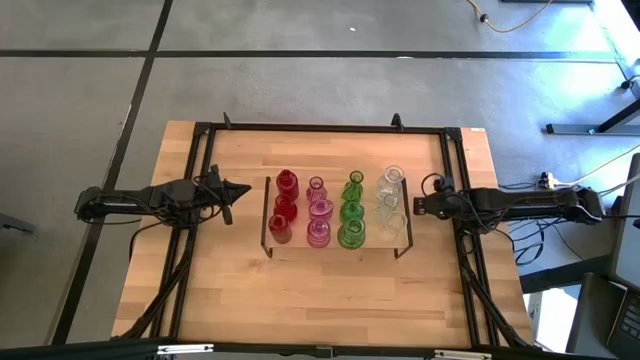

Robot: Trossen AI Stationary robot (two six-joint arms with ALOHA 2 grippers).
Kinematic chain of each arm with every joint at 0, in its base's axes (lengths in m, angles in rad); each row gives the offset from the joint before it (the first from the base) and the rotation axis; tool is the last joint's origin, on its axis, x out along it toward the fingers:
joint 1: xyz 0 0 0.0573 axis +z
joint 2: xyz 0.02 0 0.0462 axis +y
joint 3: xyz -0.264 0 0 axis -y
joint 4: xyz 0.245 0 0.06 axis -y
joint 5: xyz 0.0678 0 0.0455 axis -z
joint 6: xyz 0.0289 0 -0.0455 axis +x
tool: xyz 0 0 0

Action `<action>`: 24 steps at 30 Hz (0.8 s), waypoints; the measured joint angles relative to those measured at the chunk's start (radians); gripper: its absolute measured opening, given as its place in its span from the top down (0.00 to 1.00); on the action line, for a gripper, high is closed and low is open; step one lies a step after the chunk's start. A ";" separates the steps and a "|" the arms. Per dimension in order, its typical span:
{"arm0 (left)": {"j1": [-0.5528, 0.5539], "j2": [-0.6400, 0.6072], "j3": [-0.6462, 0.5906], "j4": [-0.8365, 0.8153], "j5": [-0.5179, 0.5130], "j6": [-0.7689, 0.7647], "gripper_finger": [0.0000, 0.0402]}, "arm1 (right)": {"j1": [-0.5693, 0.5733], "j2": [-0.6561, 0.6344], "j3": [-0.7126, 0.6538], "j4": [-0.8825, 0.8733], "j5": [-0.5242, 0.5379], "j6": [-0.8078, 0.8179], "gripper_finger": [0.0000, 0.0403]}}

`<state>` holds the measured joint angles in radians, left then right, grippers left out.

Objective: Sort vases onto shelf
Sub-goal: Return to Home Position

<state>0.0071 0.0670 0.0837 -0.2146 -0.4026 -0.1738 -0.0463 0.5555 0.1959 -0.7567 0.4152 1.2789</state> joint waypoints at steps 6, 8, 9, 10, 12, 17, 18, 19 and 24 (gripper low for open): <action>0.000 0.000 0.000 0.000 0.000 0.000 1.00 | 0.000 -0.125 0.000 -0.002 -0.085 -0.001 1.00; 0.000 0.000 0.000 0.000 0.000 0.000 1.00 | 0.000 -0.164 0.000 -0.002 -0.095 -0.001 1.00; 0.000 0.000 0.000 0.000 0.000 0.000 1.00 | 0.000 -0.183 0.000 -0.002 -0.095 -0.001 1.00; 0.000 0.000 0.000 0.000 0.000 0.000 1.00 | 0.000 -0.202 0.000 -0.002 -0.095 -0.001 1.00; 0.000 0.000 0.000 0.000 0.000 0.000 1.00 | 0.000 -0.245 0.000 -0.002 -0.095 -0.001 1.00; 0.000 0.000 0.000 0.000 0.000 0.000 1.00 | 0.000 -0.354 0.000 -0.002 -0.095 -0.001 1.00; 0.000 0.000 0.000 0.000 0.000 0.000 1.00 | 0.000 -0.376 0.000 -0.002 -0.095 -0.001 1.00; 0.000 0.000 0.000 0.000 0.000 0.000 1.00 | 0.000 -0.397 0.000 -0.002 -0.095 -0.001 1.00; 0.000 0.000 0.000 0.000 0.000 0.000 1.00 | 0.000 -0.492 0.000 -0.002 -0.095 -0.001 1.00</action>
<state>0.0071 0.0673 0.0839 -0.2142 -0.4026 -0.1735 -0.0463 0.0639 0.1963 -0.7586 0.3206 1.2778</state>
